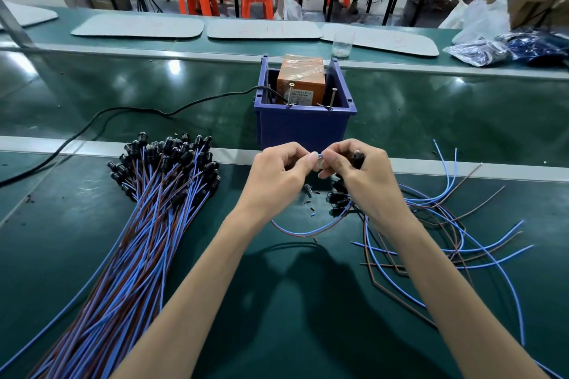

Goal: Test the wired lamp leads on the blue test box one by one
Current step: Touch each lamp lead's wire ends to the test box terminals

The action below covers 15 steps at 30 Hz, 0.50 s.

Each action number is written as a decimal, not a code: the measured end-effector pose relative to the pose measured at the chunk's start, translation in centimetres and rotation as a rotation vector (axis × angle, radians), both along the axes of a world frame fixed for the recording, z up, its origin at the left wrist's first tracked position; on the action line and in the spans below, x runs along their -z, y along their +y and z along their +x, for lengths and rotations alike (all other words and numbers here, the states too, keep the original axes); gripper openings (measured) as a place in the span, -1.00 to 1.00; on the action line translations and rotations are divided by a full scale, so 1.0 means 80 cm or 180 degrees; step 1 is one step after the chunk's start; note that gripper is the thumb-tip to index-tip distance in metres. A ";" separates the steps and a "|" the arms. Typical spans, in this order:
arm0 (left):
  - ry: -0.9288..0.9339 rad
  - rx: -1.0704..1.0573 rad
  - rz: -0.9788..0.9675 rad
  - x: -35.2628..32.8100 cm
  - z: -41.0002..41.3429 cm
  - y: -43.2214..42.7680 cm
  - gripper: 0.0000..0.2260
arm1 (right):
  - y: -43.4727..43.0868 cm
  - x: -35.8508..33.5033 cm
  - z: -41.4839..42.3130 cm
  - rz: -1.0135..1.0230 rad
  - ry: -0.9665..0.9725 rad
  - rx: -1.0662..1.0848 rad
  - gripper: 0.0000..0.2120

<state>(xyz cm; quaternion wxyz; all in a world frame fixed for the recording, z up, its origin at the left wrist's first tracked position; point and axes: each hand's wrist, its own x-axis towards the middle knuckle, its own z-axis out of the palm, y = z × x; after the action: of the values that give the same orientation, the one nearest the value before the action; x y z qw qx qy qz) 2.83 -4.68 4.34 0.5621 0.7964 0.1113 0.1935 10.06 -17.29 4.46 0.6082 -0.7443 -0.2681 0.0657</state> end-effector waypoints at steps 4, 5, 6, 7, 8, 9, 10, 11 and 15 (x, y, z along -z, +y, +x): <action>0.0026 0.0051 -0.0218 -0.001 -0.003 0.002 -0.74 | -0.005 -0.002 0.003 -0.0008 0.0232 -0.0189 -0.86; 0.0036 0.0047 -0.0232 -0.001 -0.003 0.002 -0.73 | -0.006 -0.001 0.003 -0.0097 0.0200 -0.0207 -0.84; 0.0044 0.0033 -0.0243 -0.001 -0.004 0.002 -0.73 | -0.007 -0.001 0.004 -0.0228 0.0124 -0.0219 -0.83; 0.0048 0.0018 -0.0260 -0.001 -0.003 0.003 -0.73 | -0.008 0.000 0.004 -0.0378 0.0028 -0.0221 -0.82; 0.0054 0.0008 -0.0276 0.000 -0.003 0.004 -0.73 | -0.008 0.000 0.005 -0.0517 -0.0067 -0.0221 -0.82; 0.0070 0.0006 -0.0283 0.000 -0.003 0.006 -0.73 | -0.008 0.000 0.004 -0.0615 -0.0142 -0.0219 -0.81; 0.0104 0.0012 -0.0270 0.001 -0.003 0.007 -0.73 | -0.007 0.000 0.004 -0.0655 -0.0179 -0.0215 -0.82; 0.0149 0.0021 -0.0241 0.002 -0.002 0.007 -0.74 | -0.007 -0.001 0.004 -0.0627 -0.0180 -0.0215 -0.83; 0.0235 0.0063 -0.0121 0.005 -0.002 0.007 -0.73 | -0.007 -0.002 0.004 -0.0445 -0.0247 -0.0180 -0.90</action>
<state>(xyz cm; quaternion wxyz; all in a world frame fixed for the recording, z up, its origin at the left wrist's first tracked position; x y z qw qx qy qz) 2.66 -4.14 3.98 0.5745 0.7932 0.1278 0.1563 10.38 -17.84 4.61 0.5417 -0.7790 -0.3072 0.0725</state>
